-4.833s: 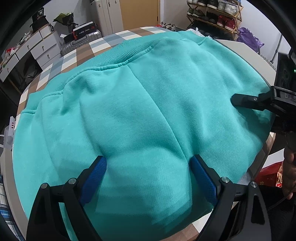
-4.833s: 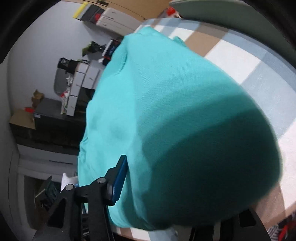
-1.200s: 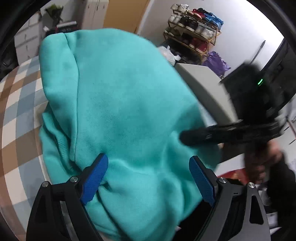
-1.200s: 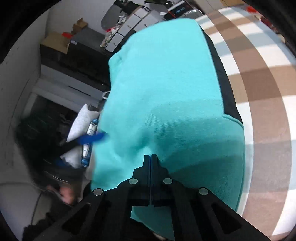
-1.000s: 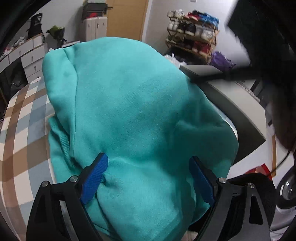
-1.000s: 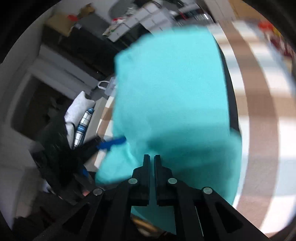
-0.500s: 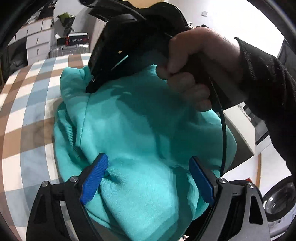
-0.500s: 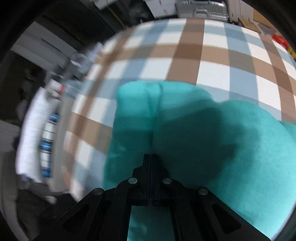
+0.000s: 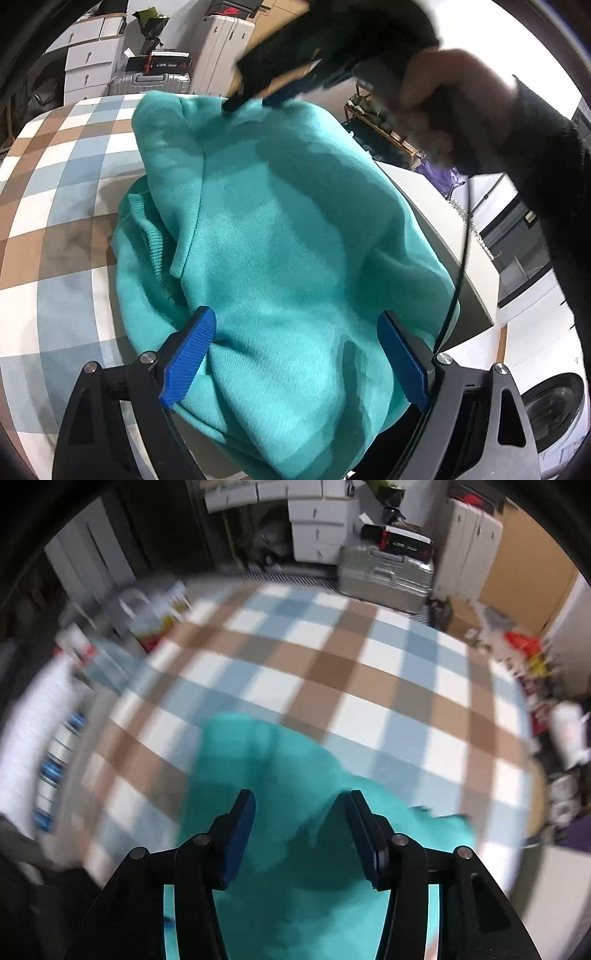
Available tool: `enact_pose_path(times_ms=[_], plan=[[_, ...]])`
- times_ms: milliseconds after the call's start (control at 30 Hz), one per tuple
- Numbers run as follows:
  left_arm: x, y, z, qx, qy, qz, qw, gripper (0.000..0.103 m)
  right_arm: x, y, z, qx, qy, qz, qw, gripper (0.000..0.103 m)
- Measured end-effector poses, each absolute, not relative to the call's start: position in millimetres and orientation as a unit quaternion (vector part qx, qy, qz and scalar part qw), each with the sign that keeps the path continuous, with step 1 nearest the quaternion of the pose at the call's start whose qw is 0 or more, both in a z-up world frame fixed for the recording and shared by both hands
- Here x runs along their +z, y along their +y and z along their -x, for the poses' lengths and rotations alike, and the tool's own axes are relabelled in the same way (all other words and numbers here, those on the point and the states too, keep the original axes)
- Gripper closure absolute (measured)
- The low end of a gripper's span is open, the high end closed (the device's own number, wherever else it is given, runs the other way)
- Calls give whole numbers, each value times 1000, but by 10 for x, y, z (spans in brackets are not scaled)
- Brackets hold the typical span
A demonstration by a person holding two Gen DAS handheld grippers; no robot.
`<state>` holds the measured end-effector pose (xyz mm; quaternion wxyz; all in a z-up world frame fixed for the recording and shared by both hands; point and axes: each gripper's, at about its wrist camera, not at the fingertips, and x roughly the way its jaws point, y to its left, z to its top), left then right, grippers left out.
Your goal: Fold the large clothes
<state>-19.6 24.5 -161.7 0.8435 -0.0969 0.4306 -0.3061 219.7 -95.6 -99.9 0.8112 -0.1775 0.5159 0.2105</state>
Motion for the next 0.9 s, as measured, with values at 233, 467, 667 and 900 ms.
enact_pose_path(times_ms=[233, 467, 667, 900], plan=[[-1625, 236, 183, -300, 433, 83, 846, 18, -1678, -745, -2394, 177, 542, 221, 791, 50], [-1640, 300, 189, -305, 442, 95, 838, 18, -1134, -1056, -2241, 224, 519, 146, 812, 56], [-1804, 388, 77, -276, 492, 131, 815, 17, -625, -1551, -1441, 254, 490, 140, 822, 56], [-1600, 574, 117, -276, 451, 165, 832, 18, -1444, -1733, -1227, 244, 537, 102, 801, 54]])
